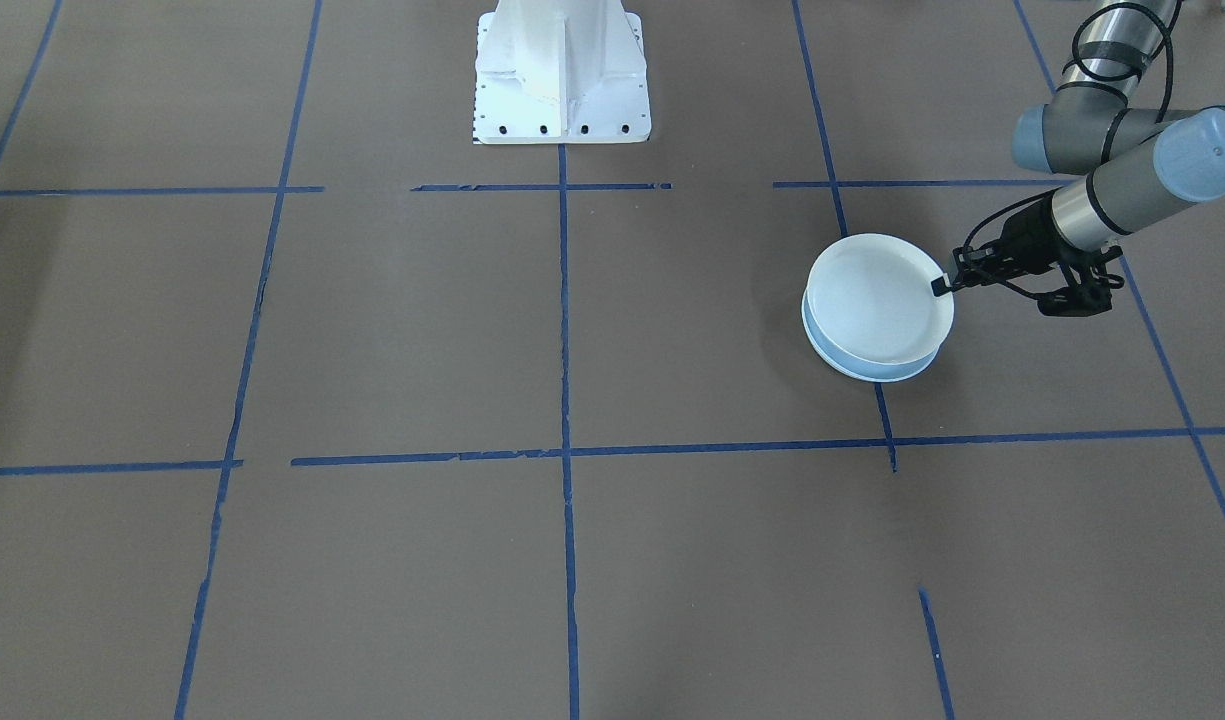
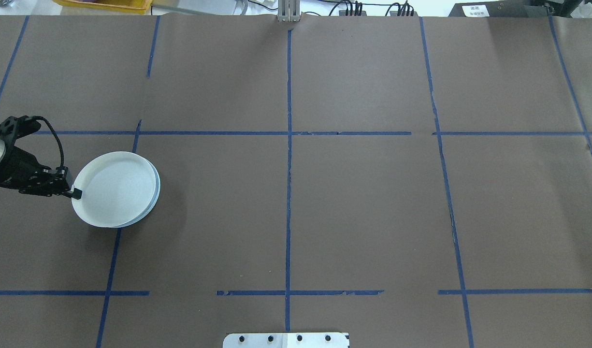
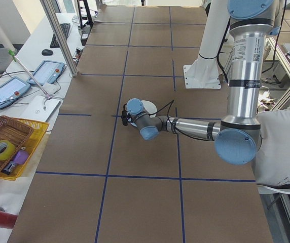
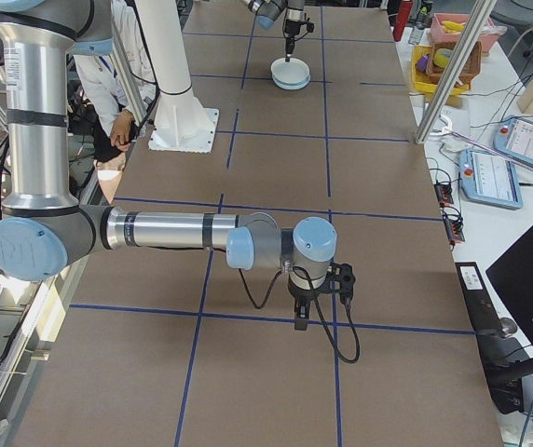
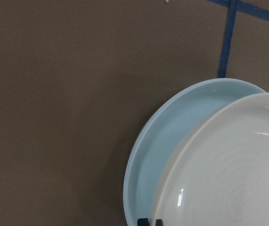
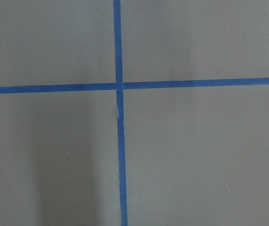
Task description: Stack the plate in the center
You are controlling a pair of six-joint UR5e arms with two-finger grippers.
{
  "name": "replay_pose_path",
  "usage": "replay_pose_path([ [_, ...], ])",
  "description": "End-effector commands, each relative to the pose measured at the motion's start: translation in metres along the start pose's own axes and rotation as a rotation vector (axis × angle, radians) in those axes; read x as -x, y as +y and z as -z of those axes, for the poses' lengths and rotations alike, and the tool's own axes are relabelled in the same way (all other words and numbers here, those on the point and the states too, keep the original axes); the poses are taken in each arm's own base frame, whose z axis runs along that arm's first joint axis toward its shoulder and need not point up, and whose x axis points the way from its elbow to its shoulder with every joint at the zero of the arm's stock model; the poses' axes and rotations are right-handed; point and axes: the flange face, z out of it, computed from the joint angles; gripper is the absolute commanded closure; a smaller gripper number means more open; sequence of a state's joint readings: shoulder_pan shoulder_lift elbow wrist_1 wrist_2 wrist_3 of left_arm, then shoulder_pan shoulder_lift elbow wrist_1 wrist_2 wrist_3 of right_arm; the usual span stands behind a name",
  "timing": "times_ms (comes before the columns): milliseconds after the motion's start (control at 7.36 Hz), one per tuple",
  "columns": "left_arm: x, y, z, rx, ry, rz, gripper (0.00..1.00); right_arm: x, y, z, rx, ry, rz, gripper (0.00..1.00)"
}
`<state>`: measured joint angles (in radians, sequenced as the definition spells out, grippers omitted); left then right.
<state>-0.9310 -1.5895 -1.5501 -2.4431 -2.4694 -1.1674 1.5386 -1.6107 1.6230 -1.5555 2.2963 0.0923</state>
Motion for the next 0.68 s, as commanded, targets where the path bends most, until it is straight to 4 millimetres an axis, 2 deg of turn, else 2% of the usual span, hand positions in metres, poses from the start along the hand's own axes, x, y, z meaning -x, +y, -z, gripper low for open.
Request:
replay_pose_path([
  [0, 0.001, -0.001, -0.001, -0.001, -0.002, 0.038, 0.0, 0.0, 0.0, 0.0, 0.0, 0.0, -0.001, 0.0],
  [136, 0.001, 0.0, 0.002, -0.001, 0.002, 0.039, 0.0, 0.0, 0.0, 0.0, 0.0, 0.0, -0.001, 0.0],
  [272, 0.009, -0.009, 0.022, -0.042, 0.009, 0.046, 0.0, 0.0, 0.0, 0.0, 0.0, 0.001, -0.001, 0.0],
  [408, 0.025, -0.022, 0.057, -0.11, 0.017, 0.044, 0.0, 0.0, 0.0, 0.0, -0.001, 0.0, 0.001, 0.0],
  [544, 0.046, -0.03, 0.087, -0.164, 0.004, -0.055, 0.0, 0.0, 0.0, 0.0, 0.0, 0.001, -0.001, 0.0],
])
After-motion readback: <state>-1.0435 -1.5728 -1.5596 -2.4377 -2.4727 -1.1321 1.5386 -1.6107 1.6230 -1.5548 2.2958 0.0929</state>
